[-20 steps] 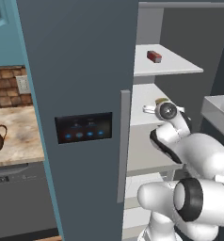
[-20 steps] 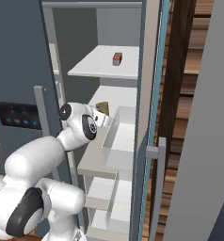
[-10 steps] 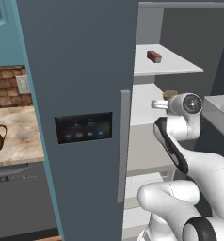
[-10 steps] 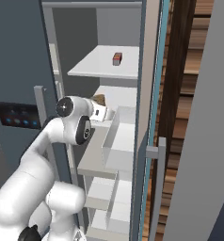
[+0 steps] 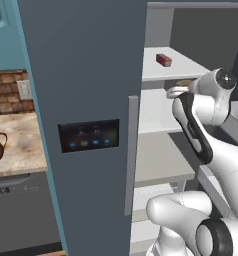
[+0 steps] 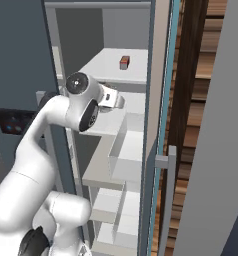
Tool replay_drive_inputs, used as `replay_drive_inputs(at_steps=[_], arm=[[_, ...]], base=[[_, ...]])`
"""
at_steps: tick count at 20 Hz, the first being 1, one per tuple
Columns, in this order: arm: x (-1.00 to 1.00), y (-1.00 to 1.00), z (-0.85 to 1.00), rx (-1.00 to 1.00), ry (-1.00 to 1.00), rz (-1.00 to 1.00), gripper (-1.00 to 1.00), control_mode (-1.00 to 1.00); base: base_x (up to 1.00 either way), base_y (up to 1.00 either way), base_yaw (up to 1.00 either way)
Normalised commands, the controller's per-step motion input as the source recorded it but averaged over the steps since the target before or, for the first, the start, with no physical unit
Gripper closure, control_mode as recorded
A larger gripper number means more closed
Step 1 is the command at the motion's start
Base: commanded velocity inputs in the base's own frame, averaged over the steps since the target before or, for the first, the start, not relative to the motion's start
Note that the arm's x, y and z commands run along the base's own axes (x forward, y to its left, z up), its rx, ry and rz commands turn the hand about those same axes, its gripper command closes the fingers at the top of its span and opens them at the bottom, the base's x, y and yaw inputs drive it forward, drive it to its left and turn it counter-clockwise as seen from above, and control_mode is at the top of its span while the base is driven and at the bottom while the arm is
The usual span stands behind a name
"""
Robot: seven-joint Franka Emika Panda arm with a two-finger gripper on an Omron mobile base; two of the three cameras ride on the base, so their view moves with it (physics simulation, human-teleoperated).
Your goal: Move the bar and cup from the second highest shelf to the top shelf to make space. Then, place the pitcher from the counter on the cleared second highest shelf.
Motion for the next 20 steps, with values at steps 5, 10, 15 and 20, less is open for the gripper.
replay_drive_inputs(at_steps=[5,10,15,20], arm=[[0.0,0.0,0.55,0.02,-0.03,0.14,1.0,-1.0],[0.01,0.0,0.25,-0.03,-0.02,0.04,1.0,-1.0],[0.18,0.0,0.22,-0.03,-0.06,0.0,1.0,-1.0],[0.35,0.0,0.24,0.0,-0.14,0.0,1.0,-1.0]], base=[[0.0,0.0,0.0],[0.0,0.0,0.0],[0.0,0.0,0.0],[0.0,0.0,0.0]])
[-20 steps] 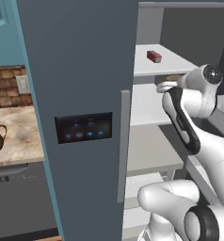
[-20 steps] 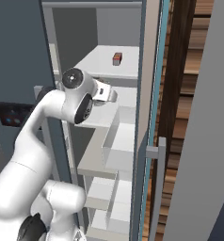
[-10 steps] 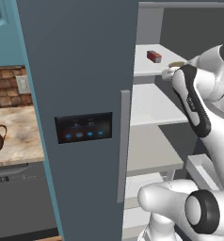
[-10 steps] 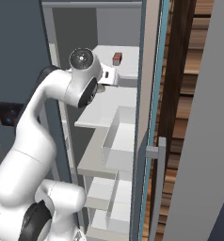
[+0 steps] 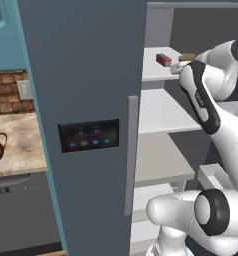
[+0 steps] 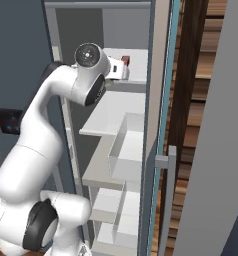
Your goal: Move the bar and cup from the second highest shelf to the top shelf to make space. Then, place the pitcher from the counter on the cleared second highest shelf.
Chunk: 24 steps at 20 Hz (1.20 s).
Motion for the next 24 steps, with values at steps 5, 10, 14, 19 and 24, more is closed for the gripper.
replay_drive_inputs(at_steps=[5,10,14,19,24], arm=[[0.38,-0.01,0.36,0.0,-0.15,0.0,1.0,-1.0],[0.48,-0.13,0.26,0.0,-0.01,-0.02,1.0,-1.0],[0.49,-0.24,0.09,0.0,0.0,-0.01,1.0,-1.0],[0.5,-0.3,0.0,0.01,0.0,-0.01,1.0,-1.0],[0.43,-0.35,-0.08,0.05,0.0,-0.01,1.0,-1.0]], base=[[0.0,0.0,0.0],[0.0,0.0,0.0],[0.0,0.0,0.0],[0.0,0.0,0.0],[0.0,0.0,0.0]])
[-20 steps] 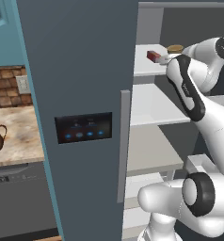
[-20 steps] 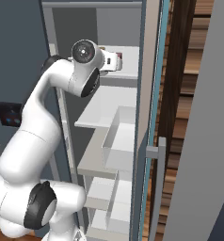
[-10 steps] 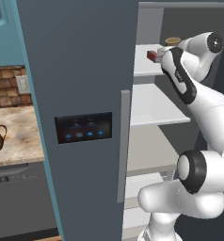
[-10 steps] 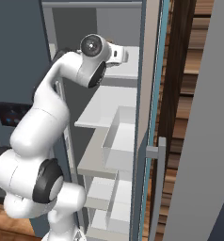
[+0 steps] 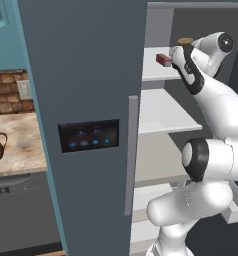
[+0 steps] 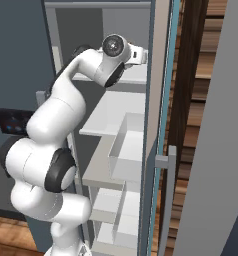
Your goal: Move the bar and cup from the second highest shelf to the top shelf to make space. Then, place the pitcher from the counter on the cleared second highest shelf.
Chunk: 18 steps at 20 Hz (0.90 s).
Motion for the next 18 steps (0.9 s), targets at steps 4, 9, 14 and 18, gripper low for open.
replay_drive_inputs(at_steps=[4,9,14,18], arm=[[0.38,-0.33,-0.28,0.06,0.0,-0.01,1.0,-1.0],[0.39,-0.18,-0.38,0.02,0.0,-0.01,1.0,-1.0],[0.44,0.0,-0.41,0.0,0.0,-0.03,1.0,-1.0],[0.52,0.0,-0.33,0.0,0.0,-0.05,1.0,-1.0]], base=[[0.0,0.0,0.0],[0.0,0.0,0.0],[0.0,0.0,0.0],[0.0,0.0,0.0]])
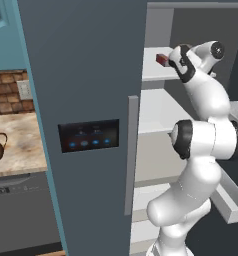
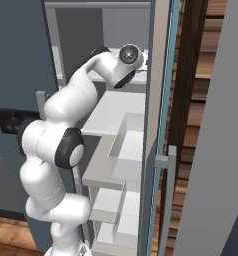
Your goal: Move the bar and cup from the second highest shelf to the top shelf to make space. Then, place the pitcher from the counter on the cleared second highest shelf.
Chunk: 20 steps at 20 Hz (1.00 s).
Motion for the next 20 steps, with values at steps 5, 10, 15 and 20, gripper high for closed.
replay_drive_inputs(at_steps=[5,10,15,20], arm=[[0.58,0.0,-0.23,0.0,0.0,-0.07,1.0,-1.0],[0.59,0.0,-0.22,0.0,0.0,-0.07,-1.0,-1.0],[0.43,0.0,-0.12,0.0,0.0,-0.06,-1.0,-1.0],[0.09,0.0,0.0,0.0,0.0,-0.03,-1.0,-1.0]], base=[[0.0,0.0,0.0],[0.0,0.0,0.0],[0.0,0.0,0.0],[0.0,0.0,0.0]])
